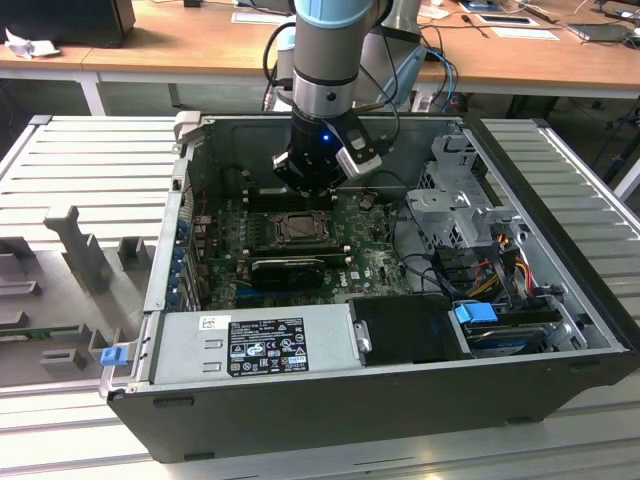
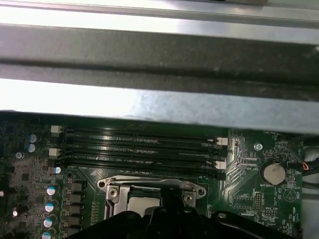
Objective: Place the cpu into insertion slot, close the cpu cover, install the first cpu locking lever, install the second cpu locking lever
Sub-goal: 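Install the second cpu locking lever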
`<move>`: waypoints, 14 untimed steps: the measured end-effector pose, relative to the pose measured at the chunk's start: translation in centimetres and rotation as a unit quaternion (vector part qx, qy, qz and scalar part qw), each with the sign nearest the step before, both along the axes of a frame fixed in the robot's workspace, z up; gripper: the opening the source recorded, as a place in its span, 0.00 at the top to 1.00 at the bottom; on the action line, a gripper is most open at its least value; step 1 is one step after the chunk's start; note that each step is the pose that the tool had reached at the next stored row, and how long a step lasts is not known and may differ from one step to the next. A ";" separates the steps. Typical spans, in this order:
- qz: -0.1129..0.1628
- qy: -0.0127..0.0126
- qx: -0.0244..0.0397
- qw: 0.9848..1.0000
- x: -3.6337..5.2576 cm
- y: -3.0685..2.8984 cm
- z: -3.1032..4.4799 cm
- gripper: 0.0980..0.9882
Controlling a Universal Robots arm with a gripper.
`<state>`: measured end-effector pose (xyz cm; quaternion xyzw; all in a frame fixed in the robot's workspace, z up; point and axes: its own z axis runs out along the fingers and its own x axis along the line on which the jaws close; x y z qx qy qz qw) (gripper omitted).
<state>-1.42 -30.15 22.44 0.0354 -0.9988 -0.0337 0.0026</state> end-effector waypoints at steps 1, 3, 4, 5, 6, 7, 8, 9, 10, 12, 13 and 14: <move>0.000 0.000 0.000 1.000 0.00 0.00 0.02 0.99; 0.000 0.000 0.000 1.000 0.00 -0.01 0.27 0.99; 0.000 0.000 0.000 1.000 0.00 -0.01 0.44 0.99; 0.000 0.000 0.000 1.000 0.00 -0.01 0.66 0.99; 0.000 0.000 0.000 1.000 0.00 -0.01 0.68 0.99; 0.000 0.000 0.000 1.000 0.00 -0.06 0.70 0.99; 0.000 0.000 0.000 1.000 0.00 -0.12 0.69 0.99; 0.000 0.000 0.000 1.000 0.00 -0.15 0.68 0.99; 0.000 0.000 0.000 1.000 0.01 -0.17 0.68 0.99; 0.000 0.000 0.000 1.000 0.01 -0.34 0.68 0.99; 0.000 0.000 0.000 1.000 0.01 -0.41 0.68 0.99; 0.000 0.000 0.000 1.000 0.01 -0.51 0.68 0.99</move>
